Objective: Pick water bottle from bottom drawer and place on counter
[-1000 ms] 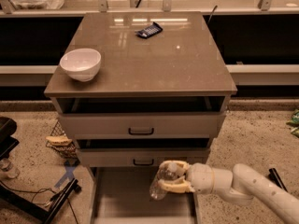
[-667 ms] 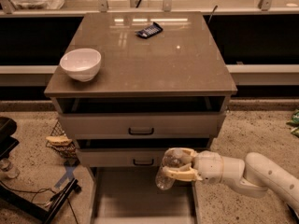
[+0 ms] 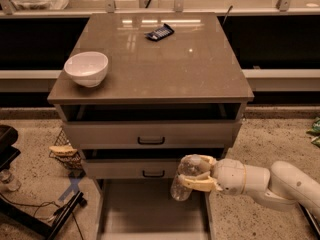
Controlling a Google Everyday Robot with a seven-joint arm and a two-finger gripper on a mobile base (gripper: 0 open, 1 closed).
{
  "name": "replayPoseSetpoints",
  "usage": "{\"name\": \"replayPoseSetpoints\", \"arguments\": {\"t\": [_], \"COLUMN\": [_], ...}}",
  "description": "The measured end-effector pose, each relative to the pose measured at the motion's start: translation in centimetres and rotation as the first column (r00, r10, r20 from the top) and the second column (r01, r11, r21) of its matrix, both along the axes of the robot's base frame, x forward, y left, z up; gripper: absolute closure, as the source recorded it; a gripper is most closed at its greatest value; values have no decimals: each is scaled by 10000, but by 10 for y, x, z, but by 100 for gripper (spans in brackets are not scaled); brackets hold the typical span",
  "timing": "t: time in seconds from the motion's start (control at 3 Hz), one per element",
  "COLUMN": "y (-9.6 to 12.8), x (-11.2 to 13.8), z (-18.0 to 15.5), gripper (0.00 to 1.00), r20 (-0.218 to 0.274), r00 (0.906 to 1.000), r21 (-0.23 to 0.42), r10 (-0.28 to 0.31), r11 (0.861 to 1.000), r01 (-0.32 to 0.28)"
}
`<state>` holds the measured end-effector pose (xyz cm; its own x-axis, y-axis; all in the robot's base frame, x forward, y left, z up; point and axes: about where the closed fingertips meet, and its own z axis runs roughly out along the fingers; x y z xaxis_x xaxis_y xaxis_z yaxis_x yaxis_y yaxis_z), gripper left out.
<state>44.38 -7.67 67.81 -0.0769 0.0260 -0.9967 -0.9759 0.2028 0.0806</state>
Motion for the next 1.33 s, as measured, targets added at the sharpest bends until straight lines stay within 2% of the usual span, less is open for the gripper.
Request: {"name": "replayPoseSetpoints", "arguments": {"t": [0.33, 0.67, 1.0, 1.33], "y": [-38, -72, -103, -112], "x": [-4, 0, 44, 98], "z": [78, 148, 225, 265], "gripper": [100, 100, 100, 100], "r20": [-339, -501, -344, -13], "r00": [9953, 9838, 9597, 9282], "r21": [84, -98, -551, -720], "r10": [-904, -1722, -2788, -3721], "r11": [9958, 9851, 9594, 9258], "r01": [907, 1720, 2767, 3711]}}
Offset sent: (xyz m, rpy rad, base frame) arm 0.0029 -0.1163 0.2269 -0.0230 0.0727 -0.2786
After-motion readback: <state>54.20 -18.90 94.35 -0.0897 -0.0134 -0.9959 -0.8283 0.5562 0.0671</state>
